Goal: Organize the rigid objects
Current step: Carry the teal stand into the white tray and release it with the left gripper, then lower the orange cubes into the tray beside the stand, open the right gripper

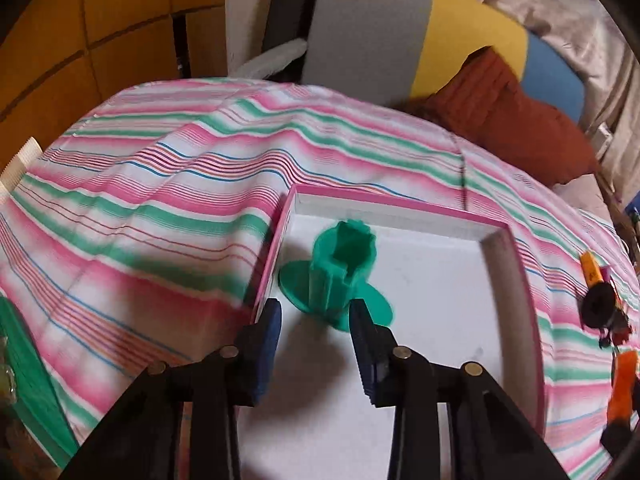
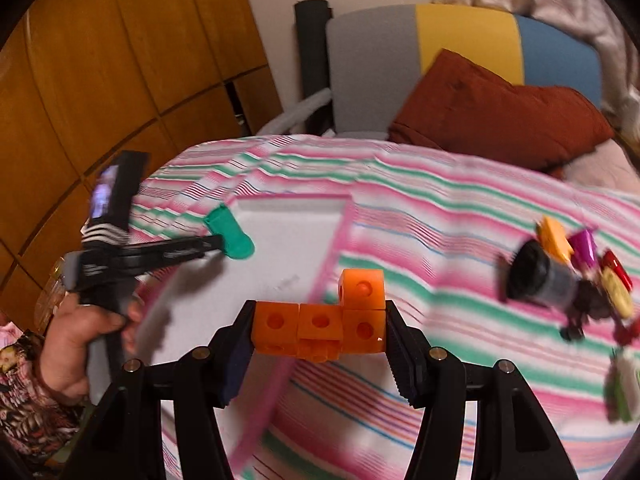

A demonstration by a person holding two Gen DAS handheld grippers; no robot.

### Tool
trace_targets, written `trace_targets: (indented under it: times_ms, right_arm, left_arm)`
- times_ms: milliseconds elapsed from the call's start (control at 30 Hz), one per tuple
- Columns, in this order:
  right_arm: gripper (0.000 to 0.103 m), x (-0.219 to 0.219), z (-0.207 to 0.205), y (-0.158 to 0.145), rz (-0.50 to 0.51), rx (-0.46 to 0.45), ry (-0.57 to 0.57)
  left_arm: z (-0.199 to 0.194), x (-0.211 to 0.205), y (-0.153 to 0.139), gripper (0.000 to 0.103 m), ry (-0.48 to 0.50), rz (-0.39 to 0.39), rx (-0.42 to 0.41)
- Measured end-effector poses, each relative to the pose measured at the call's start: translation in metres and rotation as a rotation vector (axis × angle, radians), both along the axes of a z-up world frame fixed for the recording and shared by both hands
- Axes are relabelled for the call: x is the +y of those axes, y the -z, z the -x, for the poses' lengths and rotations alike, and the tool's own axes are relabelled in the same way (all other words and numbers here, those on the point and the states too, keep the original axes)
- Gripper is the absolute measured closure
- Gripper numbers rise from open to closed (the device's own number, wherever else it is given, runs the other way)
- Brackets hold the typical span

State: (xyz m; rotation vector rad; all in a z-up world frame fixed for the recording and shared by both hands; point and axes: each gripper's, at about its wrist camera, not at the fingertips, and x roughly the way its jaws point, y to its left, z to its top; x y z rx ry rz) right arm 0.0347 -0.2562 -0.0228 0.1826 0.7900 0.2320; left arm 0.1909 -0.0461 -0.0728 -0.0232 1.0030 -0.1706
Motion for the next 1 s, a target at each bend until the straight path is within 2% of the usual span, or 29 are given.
trace_targets:
  times_ms: [67,200,267,433,733,867,933,1000]
  right_arm:
    - [0.043,0.008,-0.009,-0.002,-0.001,-0.002,-0.011]
    - [0.043,0.018,-0.029,-0.001,-0.006,0.014,-0.026]
    - [0.043,0.024,-0.039,0.001,-0.006,0.023,-0.040]
    - [0.043,0.047,-0.072,0.013,0.038,0.059,-0.093]
    - [0.043,0.077,-0.128,0.033,0.120,0.139,-0.100]
    - [0.043,0.079,-0.148,0.040,0.146,0.151,-0.075]
    - [0.042,0.078,-0.153,0.041,0.127,0.146,-0.054]
    - [0.037,0.074,-0.159,0.043,0.104,0.146,-0.018]
  left_arm:
    - [-0.011,-0.002,0.001,0.069,-0.005,0.034,0.018]
    - [-0.020,0.004,-0.009,0.069,-0.026,0.108,0.001]
    - [-0.011,0.014,-0.016,0.067,-0.017,0.185,0.007]
    - [0.027,0.039,-0.026,0.066,-0.045,0.256,-0.024]
    - [0.100,0.061,-0.020,0.065,-0.058,0.269,-0.069]
    - [0.110,0.064,-0.021,0.065,-0.053,0.278,-0.084]
    - [0.112,0.066,-0.020,0.065,-0.060,0.291,-0.083]
    - [0.116,0.070,-0.020,0.065,-0.069,0.294,-0.083]
